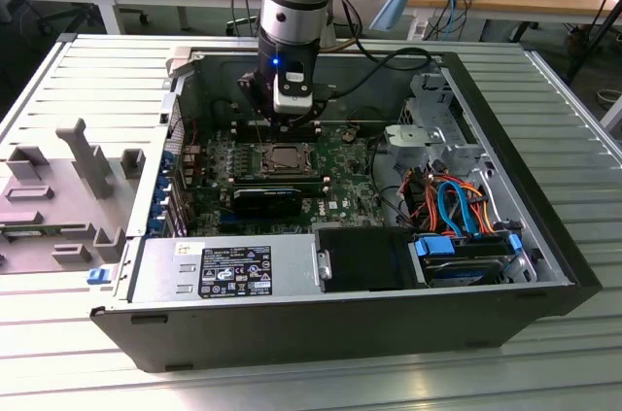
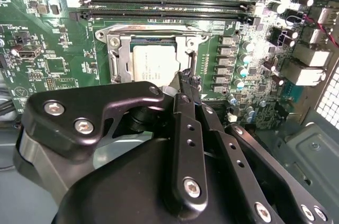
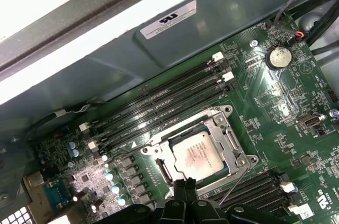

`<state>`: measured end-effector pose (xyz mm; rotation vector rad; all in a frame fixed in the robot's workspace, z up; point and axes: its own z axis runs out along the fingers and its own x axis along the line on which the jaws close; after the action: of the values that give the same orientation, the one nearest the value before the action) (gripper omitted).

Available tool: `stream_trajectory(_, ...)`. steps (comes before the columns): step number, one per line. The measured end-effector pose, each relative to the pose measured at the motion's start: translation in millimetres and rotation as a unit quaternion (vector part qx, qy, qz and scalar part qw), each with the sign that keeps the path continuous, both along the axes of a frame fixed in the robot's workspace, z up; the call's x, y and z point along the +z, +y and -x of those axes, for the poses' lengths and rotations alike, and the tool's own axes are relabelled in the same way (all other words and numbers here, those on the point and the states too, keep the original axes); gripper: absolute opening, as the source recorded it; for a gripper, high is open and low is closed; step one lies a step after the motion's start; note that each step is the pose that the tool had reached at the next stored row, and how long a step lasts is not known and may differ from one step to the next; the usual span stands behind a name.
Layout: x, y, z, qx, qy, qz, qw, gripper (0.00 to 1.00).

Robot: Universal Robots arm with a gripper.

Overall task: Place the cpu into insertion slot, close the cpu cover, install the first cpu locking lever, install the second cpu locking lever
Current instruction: 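Install the first cpu locking lever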

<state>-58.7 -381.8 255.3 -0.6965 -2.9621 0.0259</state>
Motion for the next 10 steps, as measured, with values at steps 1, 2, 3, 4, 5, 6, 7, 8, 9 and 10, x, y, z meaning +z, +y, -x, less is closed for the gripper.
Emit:
stream_trajectory(1,0.0,0.0,0.0,0.004,0.0000,0.0000,1.0000,0.11)
stream_trajectory(2,0.0,0.0,0.0,0.007,0.0000,0.0000,1.0000,0.11)
stream_trajectory(3,0.0,0.0,0.0,0.008,0.0000,0.0000,1.0000,0.11)
stream_trajectory(4,0.0,0.0,0.0,0.010,0.0000,0.0000,0.9999,0.11)
stream_trajectory(5,0.0,0.0,0.0,0.012,0.0000,0.0000,0.9999,0.11)
stream_trajectory(6,0.0,0.0,0.0,0.014,0.0000,-0.0001,0.9999,0.11)
stream_trajectory(7,0.0,0.0,0.0,0.016,0.0000,0.0000,0.9999,0.11)
stream_trajectory(8,0.0,0.0,0.0,0.017,0.0000,0.0000,0.9998,0.11)
stream_trajectory(9,0.0,0.0,0.0,0.019,0.0000,-0.0001,0.9998,0.11)
stream_trajectory(10,0.0,0.0,0.0,0.021,0.0000,0.0000,0.9998,0.11)
